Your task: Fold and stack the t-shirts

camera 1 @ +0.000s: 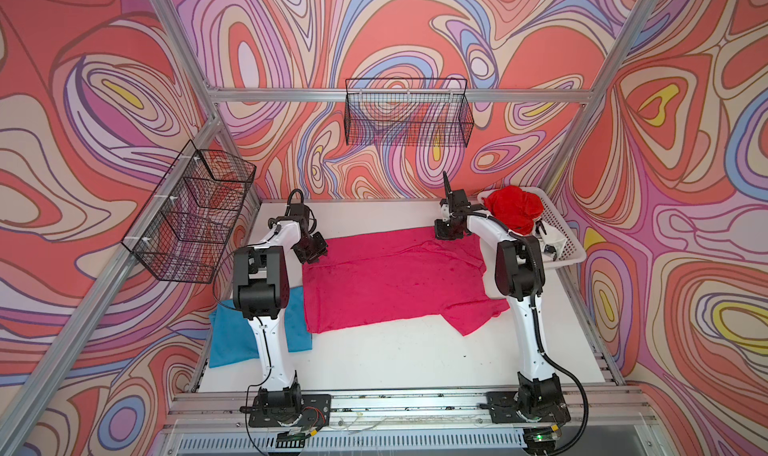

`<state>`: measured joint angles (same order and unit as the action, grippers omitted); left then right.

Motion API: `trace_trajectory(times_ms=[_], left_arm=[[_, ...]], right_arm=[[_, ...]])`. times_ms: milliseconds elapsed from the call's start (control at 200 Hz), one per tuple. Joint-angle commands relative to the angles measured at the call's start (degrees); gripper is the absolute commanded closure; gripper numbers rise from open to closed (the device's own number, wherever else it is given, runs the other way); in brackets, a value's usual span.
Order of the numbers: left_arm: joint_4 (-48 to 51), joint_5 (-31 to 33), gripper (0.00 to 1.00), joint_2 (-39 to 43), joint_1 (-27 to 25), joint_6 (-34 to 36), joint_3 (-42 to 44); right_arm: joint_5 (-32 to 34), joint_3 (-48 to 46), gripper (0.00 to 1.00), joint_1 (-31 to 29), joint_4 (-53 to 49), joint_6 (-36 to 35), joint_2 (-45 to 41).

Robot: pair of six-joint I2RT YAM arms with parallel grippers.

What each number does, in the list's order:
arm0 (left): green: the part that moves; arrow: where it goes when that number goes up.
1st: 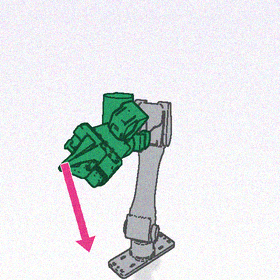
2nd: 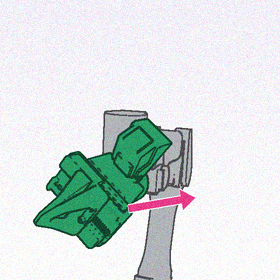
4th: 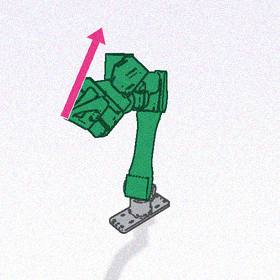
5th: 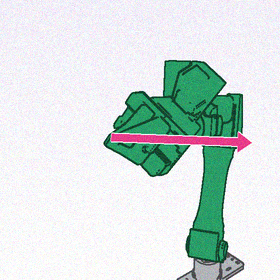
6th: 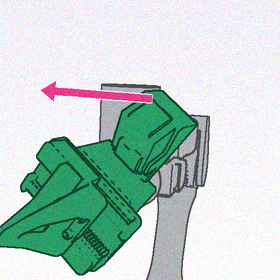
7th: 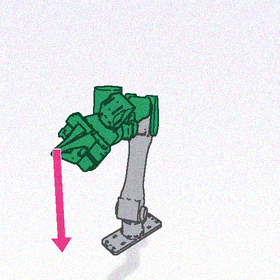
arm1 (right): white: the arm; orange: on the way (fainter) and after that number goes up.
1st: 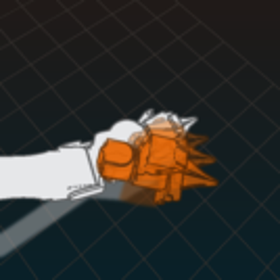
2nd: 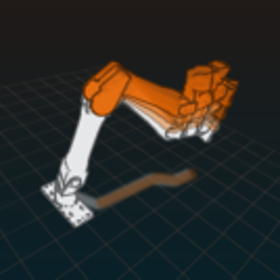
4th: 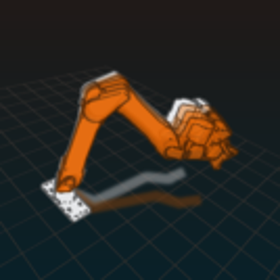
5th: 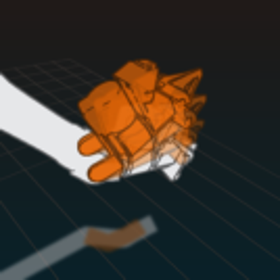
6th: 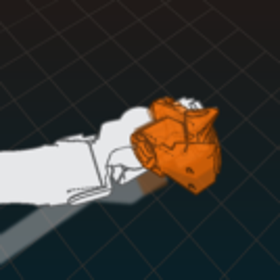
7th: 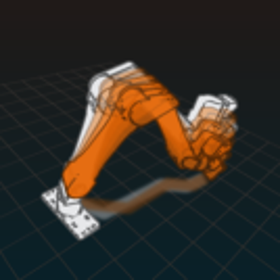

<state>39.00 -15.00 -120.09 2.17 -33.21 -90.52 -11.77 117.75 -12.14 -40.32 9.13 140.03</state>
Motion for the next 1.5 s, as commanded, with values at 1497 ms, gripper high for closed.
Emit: trace_trajectory(times_ms=[1497], left_arm=[[-1.05, -0.78, 0.65, 3.46, -0.33, 0.2, 3.68]], right_arm=[[11.42, -31.19, 0.84, -11.97, 6.49, 11.81, -25.79]])
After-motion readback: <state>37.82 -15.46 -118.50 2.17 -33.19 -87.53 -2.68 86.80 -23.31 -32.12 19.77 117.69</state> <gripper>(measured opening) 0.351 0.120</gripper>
